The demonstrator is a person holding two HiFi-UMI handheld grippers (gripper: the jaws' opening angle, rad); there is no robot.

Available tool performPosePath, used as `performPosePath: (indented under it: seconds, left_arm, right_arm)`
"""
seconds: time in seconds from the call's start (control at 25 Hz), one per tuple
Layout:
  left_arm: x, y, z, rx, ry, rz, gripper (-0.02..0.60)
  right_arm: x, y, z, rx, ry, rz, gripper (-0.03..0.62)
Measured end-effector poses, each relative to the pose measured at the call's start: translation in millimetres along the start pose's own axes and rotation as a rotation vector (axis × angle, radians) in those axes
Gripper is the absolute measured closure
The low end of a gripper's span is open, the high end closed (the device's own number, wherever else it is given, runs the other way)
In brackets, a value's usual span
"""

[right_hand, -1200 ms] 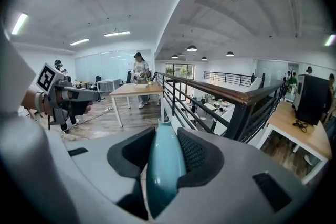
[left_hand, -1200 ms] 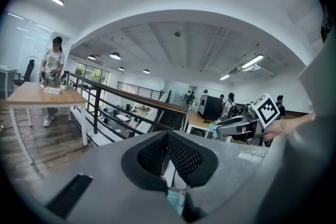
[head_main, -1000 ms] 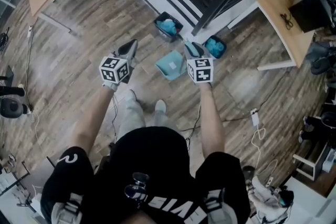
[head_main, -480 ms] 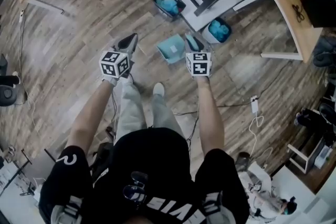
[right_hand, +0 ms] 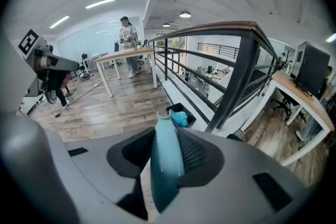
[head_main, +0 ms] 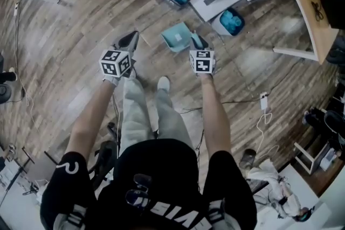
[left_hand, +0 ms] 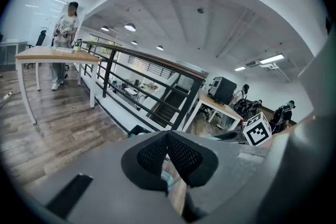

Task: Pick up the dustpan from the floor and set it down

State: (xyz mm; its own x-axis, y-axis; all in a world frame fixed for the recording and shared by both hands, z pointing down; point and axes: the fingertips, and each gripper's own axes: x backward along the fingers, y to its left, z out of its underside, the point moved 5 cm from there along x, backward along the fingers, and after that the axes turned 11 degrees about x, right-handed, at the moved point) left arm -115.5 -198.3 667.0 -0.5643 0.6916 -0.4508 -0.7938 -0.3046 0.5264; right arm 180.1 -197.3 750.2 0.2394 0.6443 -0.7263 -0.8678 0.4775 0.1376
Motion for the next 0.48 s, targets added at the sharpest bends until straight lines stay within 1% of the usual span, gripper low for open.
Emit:
performPosePath:
  seconds: [0.16, 0.24, 0.36, 0.48]
  left_arm:
    - [-6.7, 10.0, 13.8, 0.007, 0.021, -0.007, 0.584]
    - [-7.5, 12.7, 19.4, 0.010, 0.030, -0.009, 0.584]
    - [-10.3, 15.9, 24.9, 0.017, 0.037, -0.011, 0.584]
    - [-11.0, 16.6, 29.9, 0.027, 0.041, -0.015, 0.584]
  right_arm:
    - [-20.0, 10.1, 38.0, -0.017, 0.074, -0.006, 0.464]
    - [-22.6, 16.0, 55.3, -0.028, 0.093, -0.005, 0.465]
    - [-20.6, 16.2, 68.1, -0.029, 0.098, 0.016, 0.464]
    - [-18.4, 13.9, 83.6, -0.043, 0.159, 0.027, 0.456]
